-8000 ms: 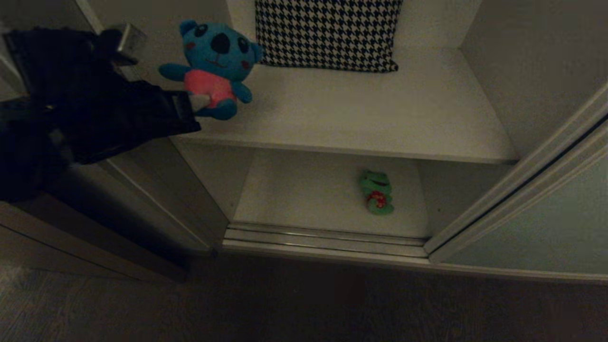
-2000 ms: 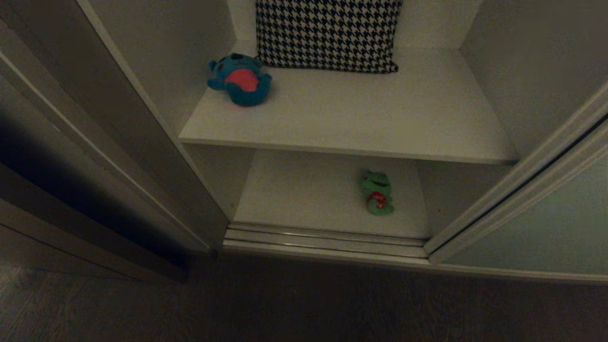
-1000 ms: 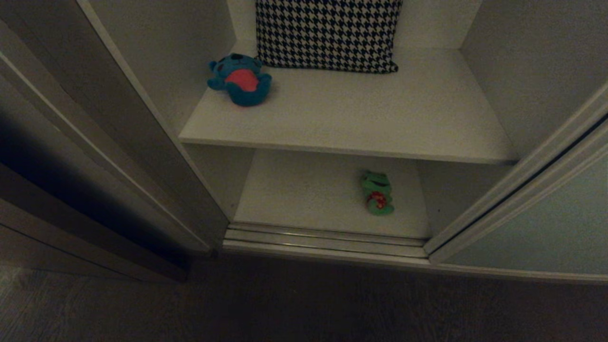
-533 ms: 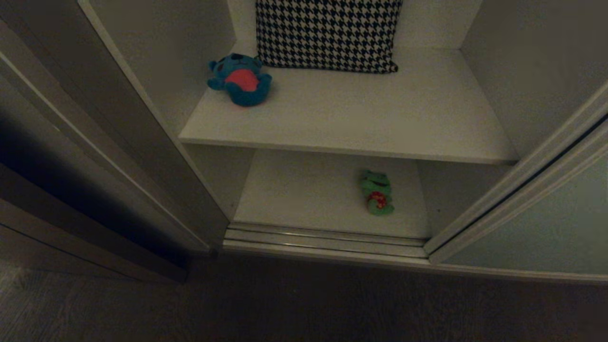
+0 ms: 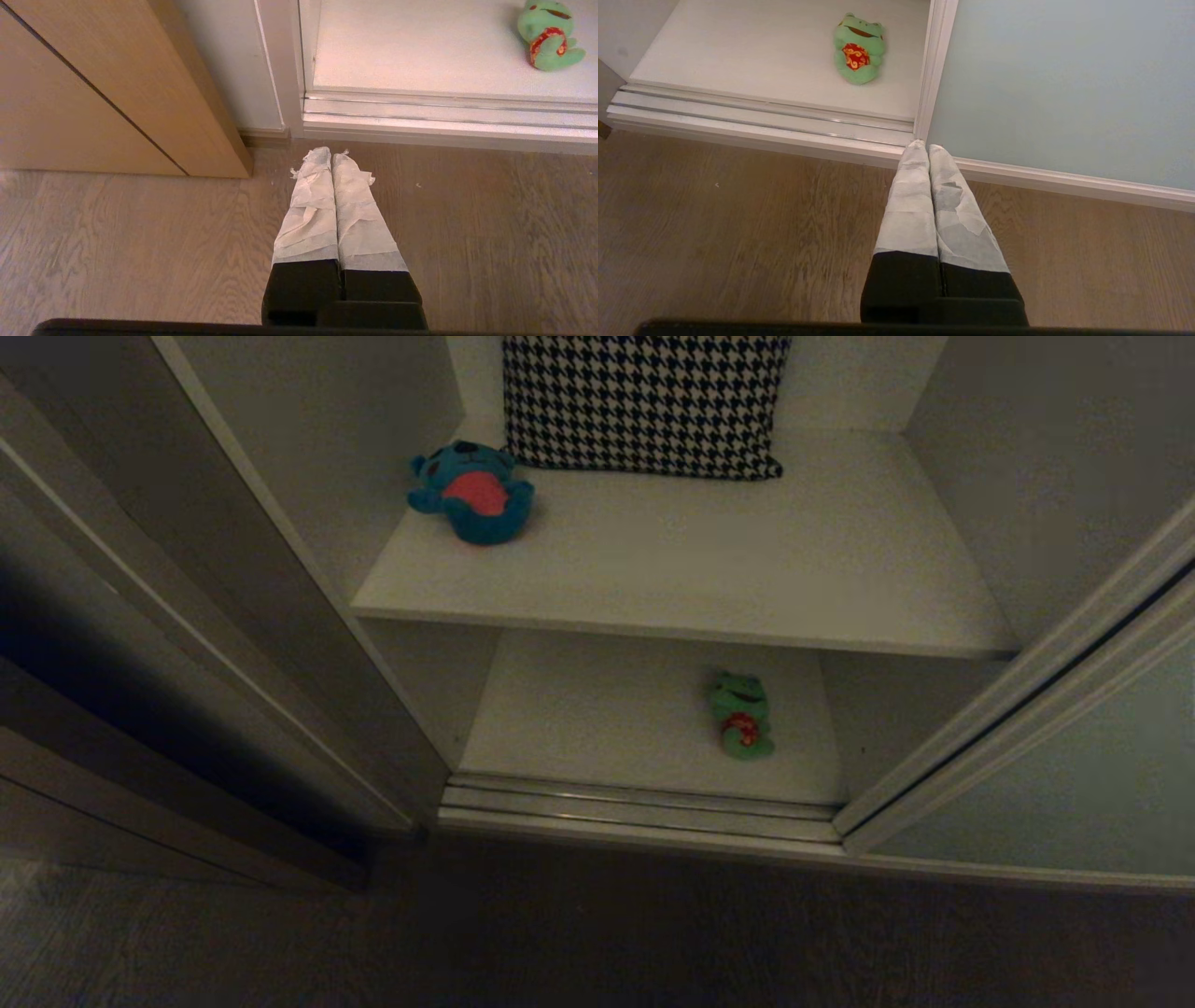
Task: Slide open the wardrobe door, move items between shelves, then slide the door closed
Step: Place the green doll on the higher shelf
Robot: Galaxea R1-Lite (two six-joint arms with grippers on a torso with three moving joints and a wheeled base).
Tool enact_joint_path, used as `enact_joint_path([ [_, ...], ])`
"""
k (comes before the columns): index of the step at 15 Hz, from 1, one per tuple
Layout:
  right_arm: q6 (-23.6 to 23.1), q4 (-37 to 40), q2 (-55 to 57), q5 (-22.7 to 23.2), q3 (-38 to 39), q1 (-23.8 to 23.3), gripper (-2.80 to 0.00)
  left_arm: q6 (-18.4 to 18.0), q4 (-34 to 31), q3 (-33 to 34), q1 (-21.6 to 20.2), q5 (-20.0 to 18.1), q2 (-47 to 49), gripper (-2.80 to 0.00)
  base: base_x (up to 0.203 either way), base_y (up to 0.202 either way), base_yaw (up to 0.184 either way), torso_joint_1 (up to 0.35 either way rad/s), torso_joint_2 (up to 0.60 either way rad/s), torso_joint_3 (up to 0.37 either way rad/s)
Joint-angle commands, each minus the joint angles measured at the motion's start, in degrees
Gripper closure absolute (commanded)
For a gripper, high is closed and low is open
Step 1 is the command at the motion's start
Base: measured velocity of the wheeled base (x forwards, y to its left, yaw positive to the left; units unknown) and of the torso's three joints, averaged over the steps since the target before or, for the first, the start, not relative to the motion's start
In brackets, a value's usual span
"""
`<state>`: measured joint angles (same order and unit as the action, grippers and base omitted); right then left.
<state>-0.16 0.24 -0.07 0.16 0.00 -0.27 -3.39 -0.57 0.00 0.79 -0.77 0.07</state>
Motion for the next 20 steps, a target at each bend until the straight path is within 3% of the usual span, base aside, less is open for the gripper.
enact_joint_path([
  [1, -0.02, 0.02, -0.01, 0.02, 0.0, 0.0, 0.0, -0.04, 0.05, 0.0, 0.0, 0.06, 0.1, 0.0, 0.0, 0.0, 0.0, 0.0, 0.0, 0.0],
  [10, -0.02, 0.0, 0.07, 0.02, 0.0, 0.0, 0.0, -0.13, 0.05, 0.0, 0.0, -0.02, 0.1, 0.0, 0.001, 0.015, -0.003, 0.001, 0.0, 0.0],
  [20, -0.02, 0.02, 0.02, 0.02, 0.0, 0.0, 0.0, 0.31, 0.05, 0.0, 0.0, 0.33, 0.1, 0.0, 0.0, 0.19, -0.002, 0.001, 0.0, 0.003],
])
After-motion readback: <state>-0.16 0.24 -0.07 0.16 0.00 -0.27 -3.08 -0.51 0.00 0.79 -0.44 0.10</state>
